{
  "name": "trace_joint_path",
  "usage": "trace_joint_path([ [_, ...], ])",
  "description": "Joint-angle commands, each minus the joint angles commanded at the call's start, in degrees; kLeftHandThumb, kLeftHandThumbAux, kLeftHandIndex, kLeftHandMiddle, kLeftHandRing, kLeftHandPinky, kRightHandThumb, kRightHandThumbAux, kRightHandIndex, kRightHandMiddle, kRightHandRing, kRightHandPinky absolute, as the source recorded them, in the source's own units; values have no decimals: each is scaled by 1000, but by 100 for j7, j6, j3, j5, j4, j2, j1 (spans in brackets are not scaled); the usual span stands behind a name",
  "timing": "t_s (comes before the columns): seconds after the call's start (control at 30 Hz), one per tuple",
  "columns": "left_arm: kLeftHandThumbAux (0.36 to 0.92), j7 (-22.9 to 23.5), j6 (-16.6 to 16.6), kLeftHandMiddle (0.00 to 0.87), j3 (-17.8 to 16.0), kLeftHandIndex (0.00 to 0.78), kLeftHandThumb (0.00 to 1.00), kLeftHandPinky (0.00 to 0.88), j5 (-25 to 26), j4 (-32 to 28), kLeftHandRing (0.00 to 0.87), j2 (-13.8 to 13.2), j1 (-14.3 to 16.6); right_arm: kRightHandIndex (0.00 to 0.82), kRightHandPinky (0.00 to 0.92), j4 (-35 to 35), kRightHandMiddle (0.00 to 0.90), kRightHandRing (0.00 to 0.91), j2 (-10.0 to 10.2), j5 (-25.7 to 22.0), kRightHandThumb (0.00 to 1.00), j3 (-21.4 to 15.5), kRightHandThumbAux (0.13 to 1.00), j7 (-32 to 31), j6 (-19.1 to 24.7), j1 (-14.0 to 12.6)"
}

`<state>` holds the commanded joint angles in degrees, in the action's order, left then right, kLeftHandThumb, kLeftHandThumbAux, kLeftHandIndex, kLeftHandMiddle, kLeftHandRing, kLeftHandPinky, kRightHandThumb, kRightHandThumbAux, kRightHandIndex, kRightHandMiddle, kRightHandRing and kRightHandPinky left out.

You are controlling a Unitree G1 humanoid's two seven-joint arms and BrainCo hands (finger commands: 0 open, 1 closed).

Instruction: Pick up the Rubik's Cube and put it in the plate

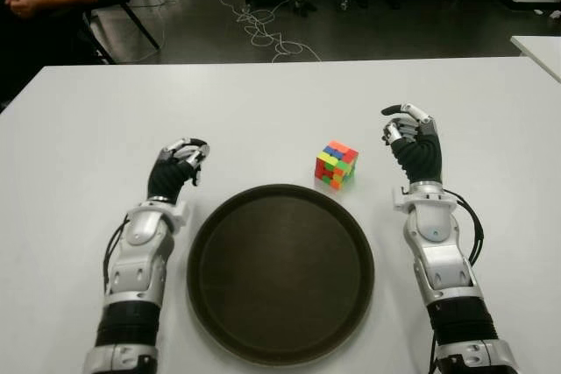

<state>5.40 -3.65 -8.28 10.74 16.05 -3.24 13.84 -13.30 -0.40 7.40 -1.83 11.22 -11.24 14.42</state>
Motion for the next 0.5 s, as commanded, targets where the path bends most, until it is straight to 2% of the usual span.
trace_joint_path([
  [0.17,701,19,5,772,-2,438,717,798,-9,-14,785,6,-11,440,772,8,804,799,-5,-38,711,-8,714,-70,55,-1],
  [0.33,701,73,23,755,-26,437,717,794,61,-30,772,41,-12,437,747,72,778,772,-45,-157,705,-3,718,-282,289,36],
  [0.5,702,139,19,734,-81,436,715,782,173,-12,756,85,3,432,697,98,694,707,-154,-115,696,29,723,-426,497,160],
])
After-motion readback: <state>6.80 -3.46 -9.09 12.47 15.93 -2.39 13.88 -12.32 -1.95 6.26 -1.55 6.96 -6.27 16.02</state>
